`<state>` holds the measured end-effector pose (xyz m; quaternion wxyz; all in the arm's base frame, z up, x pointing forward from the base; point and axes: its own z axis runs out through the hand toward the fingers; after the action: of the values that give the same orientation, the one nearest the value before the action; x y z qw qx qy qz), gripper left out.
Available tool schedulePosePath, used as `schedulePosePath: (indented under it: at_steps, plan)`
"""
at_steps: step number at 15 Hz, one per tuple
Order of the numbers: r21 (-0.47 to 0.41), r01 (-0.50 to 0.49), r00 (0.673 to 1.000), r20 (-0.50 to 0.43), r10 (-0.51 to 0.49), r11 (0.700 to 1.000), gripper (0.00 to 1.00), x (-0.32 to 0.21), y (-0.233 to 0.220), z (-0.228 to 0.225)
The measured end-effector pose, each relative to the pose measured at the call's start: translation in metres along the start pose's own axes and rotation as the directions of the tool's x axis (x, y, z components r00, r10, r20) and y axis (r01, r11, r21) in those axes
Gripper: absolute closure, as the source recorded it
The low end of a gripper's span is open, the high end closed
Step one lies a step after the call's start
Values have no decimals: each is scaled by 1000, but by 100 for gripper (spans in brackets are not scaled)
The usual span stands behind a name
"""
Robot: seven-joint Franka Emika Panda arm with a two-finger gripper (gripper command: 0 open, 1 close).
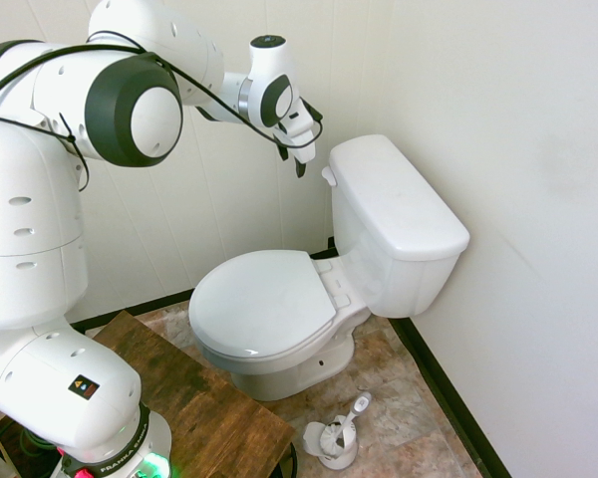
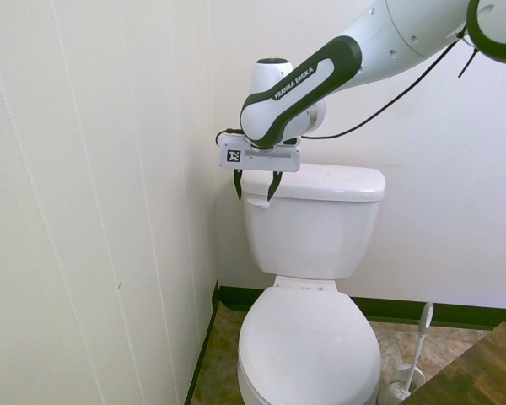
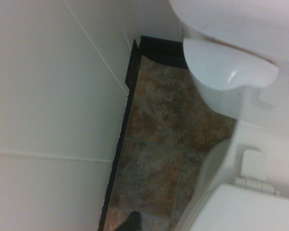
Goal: Flush the toilet
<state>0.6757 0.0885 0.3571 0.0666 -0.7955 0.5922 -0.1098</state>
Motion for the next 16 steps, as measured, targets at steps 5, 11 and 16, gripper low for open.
schedulePosePath:
  at_steps: [5,11,16]
  plan:
    - [7,-34,999,-16,34,999,100,19,-20,12]
    - [3,-69,997,-21,69,998,100,37,-38,28]
    - [-8,-102,994,-33,102,995,100,59,-45,44]
